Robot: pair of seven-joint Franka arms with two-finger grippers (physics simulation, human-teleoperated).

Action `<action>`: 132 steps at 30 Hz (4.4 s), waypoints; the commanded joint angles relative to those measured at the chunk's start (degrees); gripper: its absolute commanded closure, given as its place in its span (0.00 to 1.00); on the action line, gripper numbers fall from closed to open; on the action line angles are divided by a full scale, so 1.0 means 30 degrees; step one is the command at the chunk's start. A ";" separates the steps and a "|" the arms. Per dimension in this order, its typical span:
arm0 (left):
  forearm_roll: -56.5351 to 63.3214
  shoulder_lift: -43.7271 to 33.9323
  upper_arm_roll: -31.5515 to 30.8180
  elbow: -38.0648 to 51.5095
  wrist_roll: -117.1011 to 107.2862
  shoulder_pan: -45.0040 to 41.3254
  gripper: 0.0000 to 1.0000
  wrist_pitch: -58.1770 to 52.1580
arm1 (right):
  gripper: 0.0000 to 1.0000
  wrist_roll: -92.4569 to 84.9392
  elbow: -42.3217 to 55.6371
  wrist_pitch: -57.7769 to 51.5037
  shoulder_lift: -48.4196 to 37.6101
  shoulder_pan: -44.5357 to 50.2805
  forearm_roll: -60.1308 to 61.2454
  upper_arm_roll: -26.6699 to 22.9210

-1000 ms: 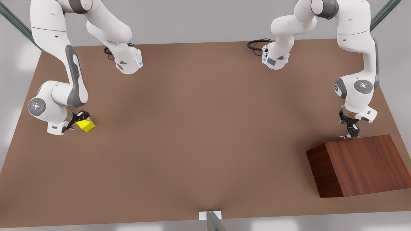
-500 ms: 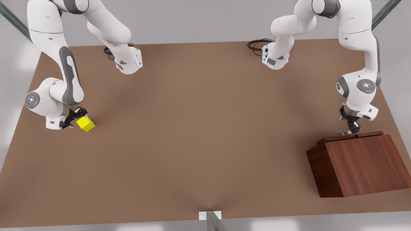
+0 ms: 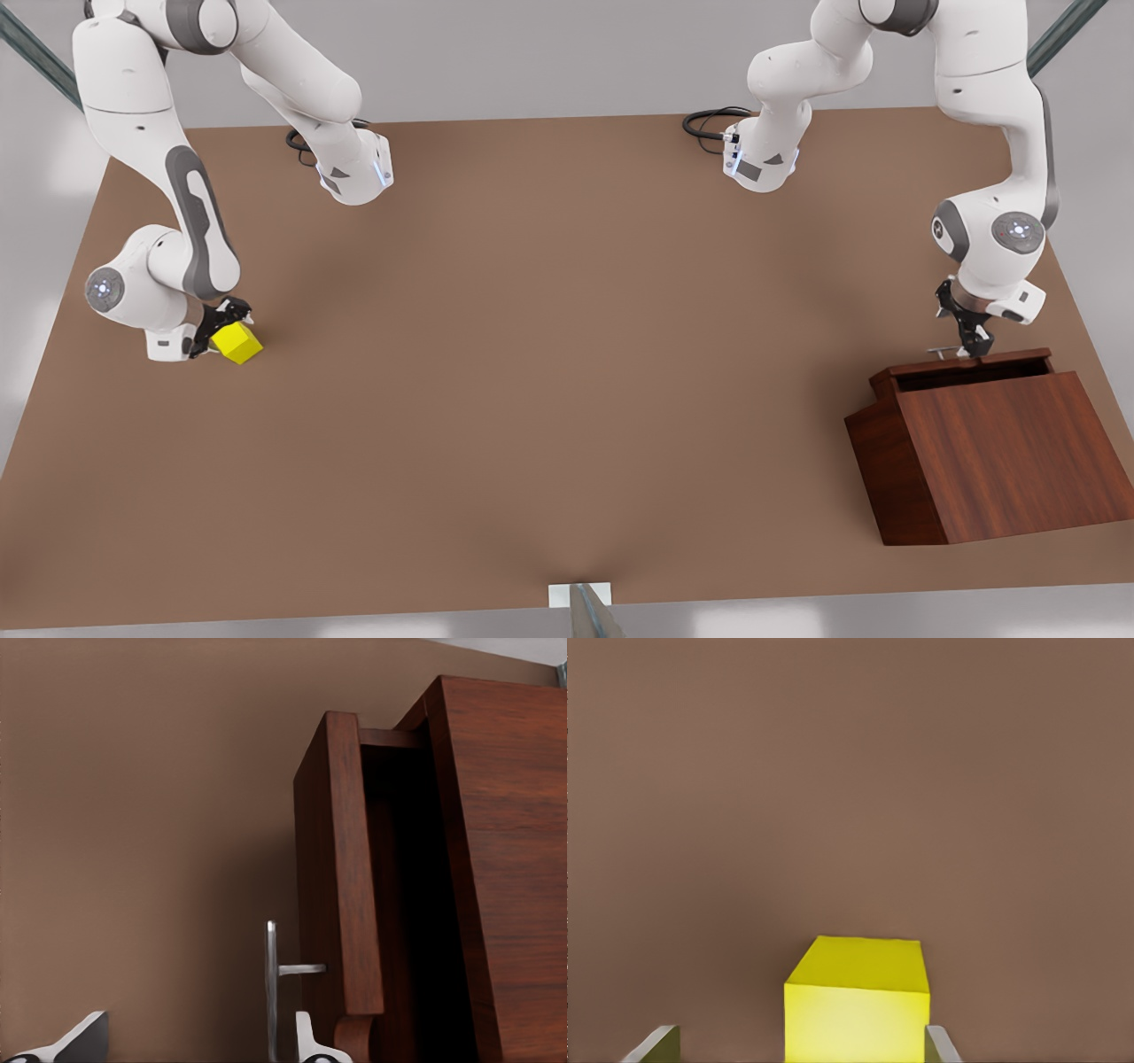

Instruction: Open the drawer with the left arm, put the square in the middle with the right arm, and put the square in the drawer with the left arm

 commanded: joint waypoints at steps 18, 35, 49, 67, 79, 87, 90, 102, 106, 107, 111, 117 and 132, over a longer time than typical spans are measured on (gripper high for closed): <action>0.0043 -0.0880 -0.0029 -0.0293 0.0000 -0.0030 0.00 -0.2280 | 0.00 0.0000 -0.0496 0.1370 0.0646 -0.0654 -0.0117 0.0000; 0.0072 -0.1672 -0.0058 -0.0527 0.0000 -0.0059 0.00 -0.4536 | 0.00 -0.0147 -0.1257 0.5384 0.2169 -0.1035 -0.0468 0.0000; 0.0072 -0.2023 -0.0117 -0.0556 -0.0059 -0.0147 0.00 -0.6293 | 0.35 -0.0059 -0.1228 0.5823 0.2580 -0.1299 -0.0585 0.0000; -0.3326 -0.0500 -1.1307 1.6553 2.0328 -0.0264 0.00 -2.5747 | 0.41 0.5447 -0.0643 0.3509 0.1086 -0.0010 -0.0497 0.2694; -0.3707 0.0555 -1.0605 1.6700 2.1153 -0.2491 0.00 -2.4838 | 0.40 1.7426 0.3635 -0.1121 0.0529 0.4644 -0.0322 0.8819; -0.4938 0.0408 -1.0810 1.7051 2.0977 -0.2491 0.00 -2.5630 | 0.39 2.3260 0.7530 -0.0945 0.2784 1.1297 0.0176 0.8819; -0.4938 0.0291 -1.0693 1.7051 2.1006 -0.2520 0.00 -2.5630 | 0.39 2.4990 1.0050 -0.1208 0.4220 1.3817 0.0089 0.8555; -0.4938 0.0291 -1.0634 1.7051 2.0947 -0.2520 0.00 -2.5747 | 0.39 2.5606 2.3263 -0.5310 1.1632 2.2607 -0.1054 0.5069; -0.4909 0.0291 -1.0634 1.7080 2.0947 -0.2520 0.00 -2.5981 | 0.37 2.6513 2.3557 -0.5896 1.2511 2.4628 -0.1054 0.4014; -0.4938 0.0320 -1.0634 1.7051 2.0947 -0.2520 0.00 -2.5981 | 0.38 2.7010 2.3557 -0.5896 1.2541 2.5009 -0.1083 0.3955; -0.4938 0.0291 -1.0634 1.7080 2.0976 -0.2520 0.00 -2.5981 | 0.38 2.9383 2.3469 -0.6247 1.3419 2.5683 -0.1962 0.3048; -0.4938 0.0496 -1.0605 1.7432 2.1123 -0.2520 0.00 -2.5952 | 0.37 3.1611 2.2649 -0.5925 1.3800 2.5830 -0.2490 0.2198; -0.4909 0.0525 -1.0751 1.7432 2.0918 -0.2579 0.00 -2.5923 | 0.00 2.7629 1.7494 -1.0729 0.3227 1.8070 -0.1523 0.2256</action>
